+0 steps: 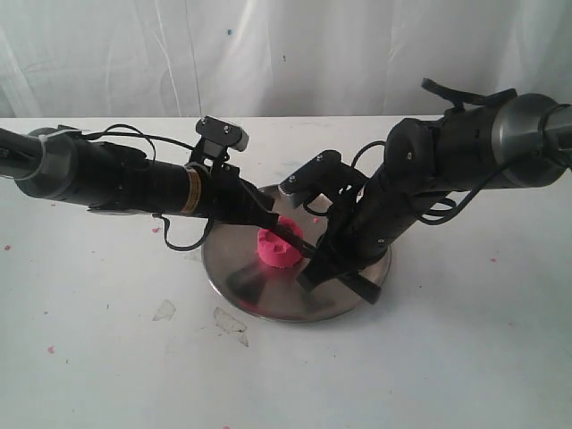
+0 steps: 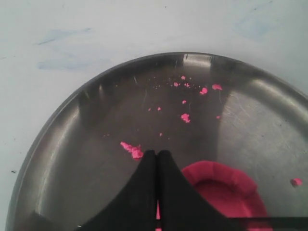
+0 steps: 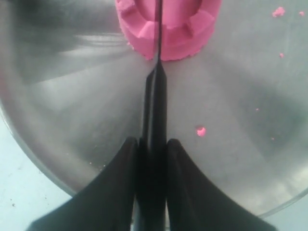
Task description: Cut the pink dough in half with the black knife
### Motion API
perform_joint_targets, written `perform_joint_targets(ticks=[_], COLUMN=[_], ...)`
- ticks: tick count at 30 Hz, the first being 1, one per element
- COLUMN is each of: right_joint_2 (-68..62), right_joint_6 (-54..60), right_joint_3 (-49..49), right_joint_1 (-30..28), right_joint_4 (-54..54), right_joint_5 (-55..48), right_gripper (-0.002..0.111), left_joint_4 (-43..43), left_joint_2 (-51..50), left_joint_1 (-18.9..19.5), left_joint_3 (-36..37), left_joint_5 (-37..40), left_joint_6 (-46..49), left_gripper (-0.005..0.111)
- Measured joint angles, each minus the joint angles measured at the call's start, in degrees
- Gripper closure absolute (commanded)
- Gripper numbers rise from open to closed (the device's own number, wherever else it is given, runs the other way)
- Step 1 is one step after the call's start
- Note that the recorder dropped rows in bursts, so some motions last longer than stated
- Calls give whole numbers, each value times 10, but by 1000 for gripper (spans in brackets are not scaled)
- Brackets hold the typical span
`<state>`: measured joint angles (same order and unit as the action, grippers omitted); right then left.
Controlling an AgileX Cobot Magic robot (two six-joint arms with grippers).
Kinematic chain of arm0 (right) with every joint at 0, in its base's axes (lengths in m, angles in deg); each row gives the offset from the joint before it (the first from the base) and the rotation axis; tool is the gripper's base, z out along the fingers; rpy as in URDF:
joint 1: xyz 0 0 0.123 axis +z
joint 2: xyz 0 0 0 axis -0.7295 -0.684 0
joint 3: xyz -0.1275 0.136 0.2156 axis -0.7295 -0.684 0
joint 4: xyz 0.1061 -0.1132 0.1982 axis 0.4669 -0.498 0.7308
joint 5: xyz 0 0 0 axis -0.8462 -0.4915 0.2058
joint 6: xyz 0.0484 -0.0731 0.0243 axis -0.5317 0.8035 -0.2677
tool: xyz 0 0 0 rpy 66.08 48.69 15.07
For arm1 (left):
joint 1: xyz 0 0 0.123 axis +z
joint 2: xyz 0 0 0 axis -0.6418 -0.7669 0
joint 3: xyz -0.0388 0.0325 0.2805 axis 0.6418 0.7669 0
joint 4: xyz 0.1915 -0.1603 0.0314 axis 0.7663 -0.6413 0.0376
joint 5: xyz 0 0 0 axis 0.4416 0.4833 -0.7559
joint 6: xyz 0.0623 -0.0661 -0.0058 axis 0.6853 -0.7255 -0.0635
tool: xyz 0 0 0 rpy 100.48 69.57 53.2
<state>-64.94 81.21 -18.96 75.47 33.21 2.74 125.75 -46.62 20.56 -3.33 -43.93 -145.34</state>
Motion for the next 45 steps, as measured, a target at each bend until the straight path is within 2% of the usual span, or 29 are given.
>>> perform_joint_targets(ticks=[45], right_joint_2=[-21], right_joint_6=[0], right_joint_3=[0], right_joint_1=[0], right_joint_4=[2], right_joint_5=[-2], right_gripper=[108], left_joint_4=[-2], left_joint_2=[-17], left_joint_1=[0], left_joint_3=[-2], left_joint_5=[-30], left_joint_6=[-1], left_gripper=[107])
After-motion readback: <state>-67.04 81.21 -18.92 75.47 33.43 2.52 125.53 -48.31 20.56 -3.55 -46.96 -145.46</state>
